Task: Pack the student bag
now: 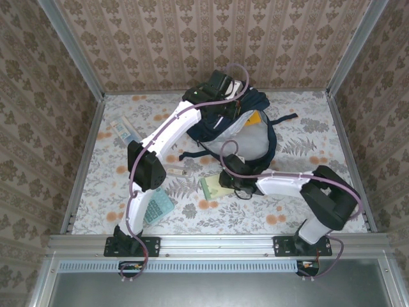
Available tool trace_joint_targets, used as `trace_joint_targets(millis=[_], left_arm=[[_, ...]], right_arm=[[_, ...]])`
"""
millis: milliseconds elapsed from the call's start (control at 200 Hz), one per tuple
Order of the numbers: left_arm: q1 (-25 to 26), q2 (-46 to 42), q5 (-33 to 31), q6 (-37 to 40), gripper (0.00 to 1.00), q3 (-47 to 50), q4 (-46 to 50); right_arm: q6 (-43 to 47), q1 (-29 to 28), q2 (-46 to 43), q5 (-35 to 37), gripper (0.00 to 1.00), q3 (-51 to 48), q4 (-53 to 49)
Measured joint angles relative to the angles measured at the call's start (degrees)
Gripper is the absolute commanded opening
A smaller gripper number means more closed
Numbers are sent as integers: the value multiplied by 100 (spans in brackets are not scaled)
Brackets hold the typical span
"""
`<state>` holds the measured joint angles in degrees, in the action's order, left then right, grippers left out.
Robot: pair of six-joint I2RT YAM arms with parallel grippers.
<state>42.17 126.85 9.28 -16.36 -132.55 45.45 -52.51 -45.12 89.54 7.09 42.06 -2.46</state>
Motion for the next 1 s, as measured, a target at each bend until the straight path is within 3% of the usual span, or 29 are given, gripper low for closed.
trace_joint_targets(millis=[215,280,460,765,1000], left_arm=[[-2,-4,15,-7,0,17,-9],[-2,-4,17,-17,0,17,-11],[-2,-4,37,-39,0,44,-50],[-11,-7,42,-39,0,59,-92],[-17,-7,61,-39,0,59,-92]], right_arm=[[184,42,-1132,151,61,-105,-564],[299,151,-1475,153,66,-105,-715],[431,452,-1803,118,74,-407,-1023],[-177,400,-1930,-319,76,-1047,-1143],[-439,269,-1274,-535,77,-981,-798]])
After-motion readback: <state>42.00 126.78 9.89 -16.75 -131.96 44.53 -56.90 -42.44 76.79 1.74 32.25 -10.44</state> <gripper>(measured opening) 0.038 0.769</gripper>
